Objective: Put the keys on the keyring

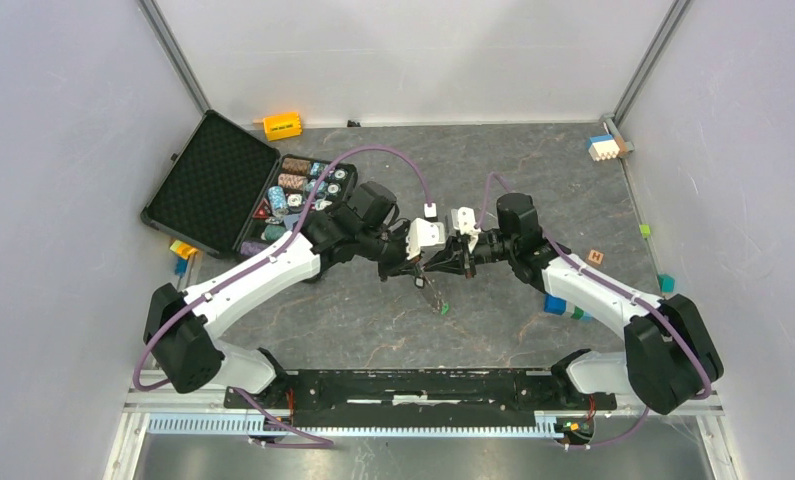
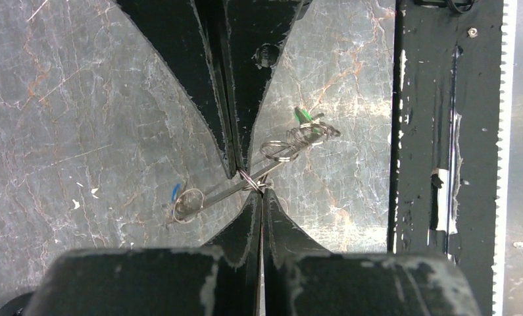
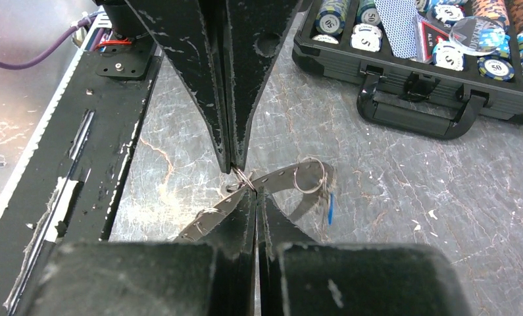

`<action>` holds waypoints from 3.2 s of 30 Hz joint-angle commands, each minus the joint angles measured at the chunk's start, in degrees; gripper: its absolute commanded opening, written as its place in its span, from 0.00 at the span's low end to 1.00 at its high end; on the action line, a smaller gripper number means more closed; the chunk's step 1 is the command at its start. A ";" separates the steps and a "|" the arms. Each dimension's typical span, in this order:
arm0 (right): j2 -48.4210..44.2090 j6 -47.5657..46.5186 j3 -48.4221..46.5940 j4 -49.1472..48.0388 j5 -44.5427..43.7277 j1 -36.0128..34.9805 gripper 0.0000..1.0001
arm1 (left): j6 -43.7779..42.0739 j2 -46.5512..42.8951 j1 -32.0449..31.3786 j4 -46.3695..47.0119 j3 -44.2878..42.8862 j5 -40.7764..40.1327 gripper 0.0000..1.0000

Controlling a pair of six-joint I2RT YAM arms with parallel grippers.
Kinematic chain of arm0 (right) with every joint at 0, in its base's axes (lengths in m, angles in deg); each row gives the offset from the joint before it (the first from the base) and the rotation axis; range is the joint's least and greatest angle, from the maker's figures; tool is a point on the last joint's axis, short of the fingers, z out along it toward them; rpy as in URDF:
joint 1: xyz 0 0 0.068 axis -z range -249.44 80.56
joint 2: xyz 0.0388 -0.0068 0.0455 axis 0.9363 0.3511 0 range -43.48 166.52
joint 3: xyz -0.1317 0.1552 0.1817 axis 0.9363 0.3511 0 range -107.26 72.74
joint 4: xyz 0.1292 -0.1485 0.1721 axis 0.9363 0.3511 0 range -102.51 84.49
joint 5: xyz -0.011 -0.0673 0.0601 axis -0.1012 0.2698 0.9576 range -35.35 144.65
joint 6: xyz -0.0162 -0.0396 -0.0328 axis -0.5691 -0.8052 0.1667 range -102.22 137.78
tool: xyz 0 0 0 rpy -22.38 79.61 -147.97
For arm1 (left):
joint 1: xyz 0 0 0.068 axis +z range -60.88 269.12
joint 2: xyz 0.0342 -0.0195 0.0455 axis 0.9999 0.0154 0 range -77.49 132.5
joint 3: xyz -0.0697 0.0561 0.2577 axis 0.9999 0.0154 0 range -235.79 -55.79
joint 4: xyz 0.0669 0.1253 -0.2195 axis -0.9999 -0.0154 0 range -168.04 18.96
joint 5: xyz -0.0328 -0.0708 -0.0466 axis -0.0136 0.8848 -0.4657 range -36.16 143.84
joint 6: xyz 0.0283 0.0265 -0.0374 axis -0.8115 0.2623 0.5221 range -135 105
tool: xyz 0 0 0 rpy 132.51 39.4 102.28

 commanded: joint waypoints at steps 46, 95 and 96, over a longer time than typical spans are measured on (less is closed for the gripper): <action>-3.51 21.37 2.38 -23.37 9.65 4.05 0.00 | -9.13 -7.14 5.44 22.84 14.98 14.22 0.65; -1.66 8.50 0.63 -9.45 3.86 4.17 0.00 | -9.21 -3.58 3.03 6.40 1.80 2.47 0.02; -1.74 8.40 0.63 -9.44 3.80 4.04 0.00 | -9.82 -3.35 2.79 6.14 1.62 1.51 0.03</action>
